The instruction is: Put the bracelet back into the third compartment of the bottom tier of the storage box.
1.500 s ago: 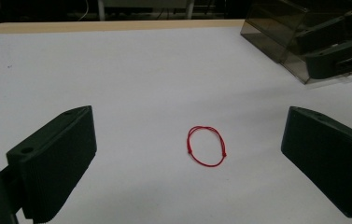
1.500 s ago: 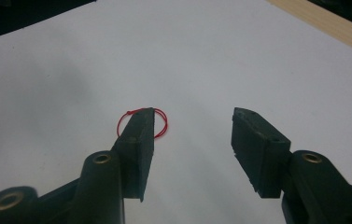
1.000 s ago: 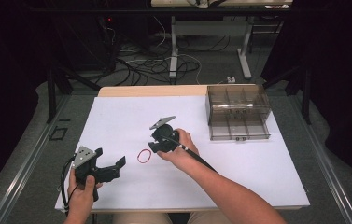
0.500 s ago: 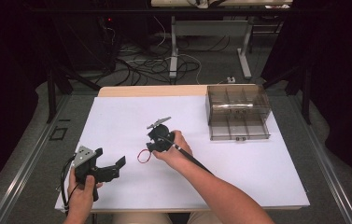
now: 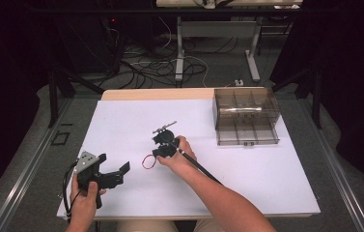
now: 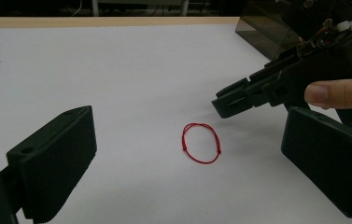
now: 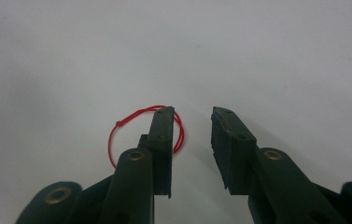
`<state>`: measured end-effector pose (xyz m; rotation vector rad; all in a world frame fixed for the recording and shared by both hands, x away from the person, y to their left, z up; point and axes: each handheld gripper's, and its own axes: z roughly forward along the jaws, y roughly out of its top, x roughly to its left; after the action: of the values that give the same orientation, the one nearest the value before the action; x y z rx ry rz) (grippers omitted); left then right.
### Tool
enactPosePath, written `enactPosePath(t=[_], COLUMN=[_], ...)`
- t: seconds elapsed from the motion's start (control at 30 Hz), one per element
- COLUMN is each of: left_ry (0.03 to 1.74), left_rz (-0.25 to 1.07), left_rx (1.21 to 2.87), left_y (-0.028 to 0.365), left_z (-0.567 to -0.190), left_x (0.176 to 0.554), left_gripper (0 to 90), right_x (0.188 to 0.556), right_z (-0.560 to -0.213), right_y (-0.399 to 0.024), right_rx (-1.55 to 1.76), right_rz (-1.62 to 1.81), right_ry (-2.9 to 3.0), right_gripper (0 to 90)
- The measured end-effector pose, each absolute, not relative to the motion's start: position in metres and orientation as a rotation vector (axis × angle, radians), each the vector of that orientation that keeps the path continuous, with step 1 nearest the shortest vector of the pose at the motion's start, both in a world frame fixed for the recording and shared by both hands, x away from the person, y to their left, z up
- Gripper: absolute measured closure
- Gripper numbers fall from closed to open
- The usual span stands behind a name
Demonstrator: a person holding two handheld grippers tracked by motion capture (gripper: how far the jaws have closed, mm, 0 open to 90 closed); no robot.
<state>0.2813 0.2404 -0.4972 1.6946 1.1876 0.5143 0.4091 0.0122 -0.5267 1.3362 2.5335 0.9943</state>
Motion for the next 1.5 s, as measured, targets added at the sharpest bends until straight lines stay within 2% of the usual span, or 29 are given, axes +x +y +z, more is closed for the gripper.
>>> enactPosePath(t=[0.27,0.63,0.7,0.97,1.0,1.1,1.5], left_ry=[1.187,1.185,1.185,1.185,1.185,1.186,1.184], left_rz=[0.513,0.514,0.513,0.51,0.51,0.509,0.51], left_rx=[1.695,1.688,1.688,1.69,1.689,1.688,1.689], left_y=[0.241,0.242,0.242,0.242,0.242,0.242,0.242], left_z=[-0.497,-0.497,-0.497,-0.497,-0.497,-0.497,-0.497], left_x=[0.281,0.281,0.281,0.281,0.281,0.281,0.281], left_gripper=[3.4,3.4,3.4,3.4,3.5,3.4,3.4], right_x=[0.411,0.413,0.413,0.414,0.414,0.414,0.415], right_z=[-0.535,-0.538,-0.546,-0.55,-0.546,-0.552,-0.552], right_y=[0.016,0.016,0.021,0.022,0.021,0.026,0.024], right_rx=[1.472,1.473,1.485,1.427,1.434,1.463,1.451], right_rz=[1.065,0.958,1.094,1.036,0.943,1.038,1.0], right_ry=[2.507,2.559,2.473,2.515,2.572,2.498,2.507], right_gripper=[75.0,77.0,77.7,79.5,79.6,80.2,87.8])
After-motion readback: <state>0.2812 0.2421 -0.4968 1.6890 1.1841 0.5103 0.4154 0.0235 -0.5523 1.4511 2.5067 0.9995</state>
